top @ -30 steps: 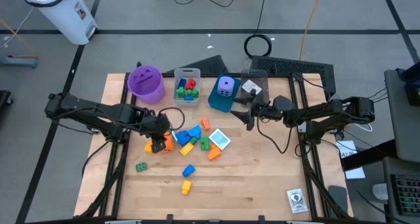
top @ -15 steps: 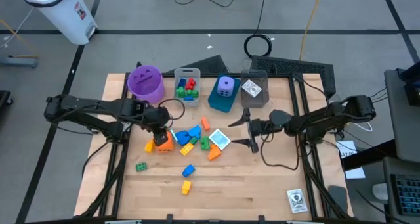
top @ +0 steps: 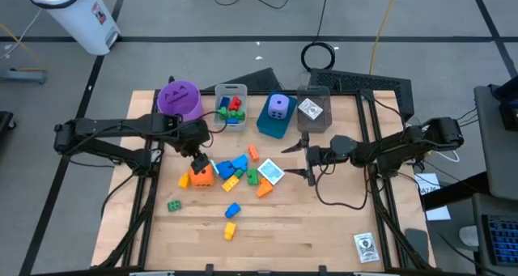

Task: Pick & Place Toys
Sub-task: Put the orange dice into the blue bin

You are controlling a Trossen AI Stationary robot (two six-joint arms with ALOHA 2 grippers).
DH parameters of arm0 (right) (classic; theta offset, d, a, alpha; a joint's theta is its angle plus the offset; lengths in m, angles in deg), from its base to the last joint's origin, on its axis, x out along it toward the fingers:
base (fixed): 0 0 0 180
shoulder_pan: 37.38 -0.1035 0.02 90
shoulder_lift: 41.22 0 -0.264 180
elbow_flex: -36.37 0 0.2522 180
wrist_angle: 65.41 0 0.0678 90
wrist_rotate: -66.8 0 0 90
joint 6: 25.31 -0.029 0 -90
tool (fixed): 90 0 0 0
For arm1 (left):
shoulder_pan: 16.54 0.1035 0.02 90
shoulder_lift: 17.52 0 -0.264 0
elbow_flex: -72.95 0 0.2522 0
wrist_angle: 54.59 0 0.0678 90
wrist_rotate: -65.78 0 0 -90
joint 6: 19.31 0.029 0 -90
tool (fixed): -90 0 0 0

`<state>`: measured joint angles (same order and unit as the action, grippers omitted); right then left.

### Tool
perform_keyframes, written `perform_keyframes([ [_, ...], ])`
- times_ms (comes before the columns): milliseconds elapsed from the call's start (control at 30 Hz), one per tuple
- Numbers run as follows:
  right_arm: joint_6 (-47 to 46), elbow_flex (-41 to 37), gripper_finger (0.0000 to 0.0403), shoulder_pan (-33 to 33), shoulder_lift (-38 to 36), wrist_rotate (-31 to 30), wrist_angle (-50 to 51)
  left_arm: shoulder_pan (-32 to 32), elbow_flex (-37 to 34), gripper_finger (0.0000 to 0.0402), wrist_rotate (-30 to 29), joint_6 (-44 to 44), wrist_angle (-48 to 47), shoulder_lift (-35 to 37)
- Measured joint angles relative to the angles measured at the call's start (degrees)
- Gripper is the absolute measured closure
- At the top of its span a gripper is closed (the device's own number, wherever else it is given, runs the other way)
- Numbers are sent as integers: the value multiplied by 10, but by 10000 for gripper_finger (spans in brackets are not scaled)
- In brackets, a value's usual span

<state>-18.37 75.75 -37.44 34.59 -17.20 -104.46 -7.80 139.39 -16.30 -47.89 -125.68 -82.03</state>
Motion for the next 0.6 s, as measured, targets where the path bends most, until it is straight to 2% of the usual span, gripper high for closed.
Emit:
perform_keyframes([
  [200,0,0,115,0,0,-2,13,-2,0,59,8,1,0,-16],
  [433,4,0,115,1,0,-2,13,-27,0,57,28,42,3,-74],
  [600,4,0,115,1,0,-2,13,-32,0,57,28,45,-1,-86],
])
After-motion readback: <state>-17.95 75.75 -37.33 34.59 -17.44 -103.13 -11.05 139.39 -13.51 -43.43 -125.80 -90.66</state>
